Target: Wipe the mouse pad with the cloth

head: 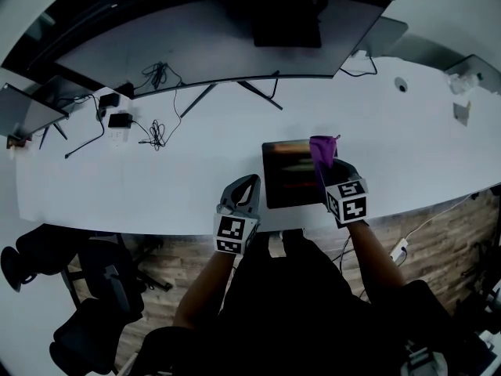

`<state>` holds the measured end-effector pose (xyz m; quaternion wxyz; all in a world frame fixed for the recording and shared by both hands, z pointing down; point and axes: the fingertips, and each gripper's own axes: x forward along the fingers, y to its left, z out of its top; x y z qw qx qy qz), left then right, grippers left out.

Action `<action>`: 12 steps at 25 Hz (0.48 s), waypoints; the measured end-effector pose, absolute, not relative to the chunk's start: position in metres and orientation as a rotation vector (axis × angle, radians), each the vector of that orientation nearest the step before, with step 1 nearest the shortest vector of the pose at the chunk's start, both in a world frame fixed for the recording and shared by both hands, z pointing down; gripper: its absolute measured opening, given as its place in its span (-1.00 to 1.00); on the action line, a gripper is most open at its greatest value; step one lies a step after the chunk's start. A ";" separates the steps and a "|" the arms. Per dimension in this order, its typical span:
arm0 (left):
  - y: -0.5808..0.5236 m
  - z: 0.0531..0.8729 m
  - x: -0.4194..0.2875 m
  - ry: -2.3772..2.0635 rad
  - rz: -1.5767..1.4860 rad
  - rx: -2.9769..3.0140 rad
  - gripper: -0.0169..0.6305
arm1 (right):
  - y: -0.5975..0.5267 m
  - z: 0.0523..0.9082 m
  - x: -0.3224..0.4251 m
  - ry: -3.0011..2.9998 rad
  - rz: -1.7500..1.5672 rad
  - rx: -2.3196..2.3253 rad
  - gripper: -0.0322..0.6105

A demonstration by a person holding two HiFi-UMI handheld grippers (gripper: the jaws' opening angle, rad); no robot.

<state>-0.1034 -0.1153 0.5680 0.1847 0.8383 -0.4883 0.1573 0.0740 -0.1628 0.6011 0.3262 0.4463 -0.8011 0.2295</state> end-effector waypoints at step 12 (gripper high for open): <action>-0.104 0.578 -0.139 -1.401 0.402 2.289 -0.88 | -0.121 0.629 -0.020 -2.140 0.798 1.040 -0.67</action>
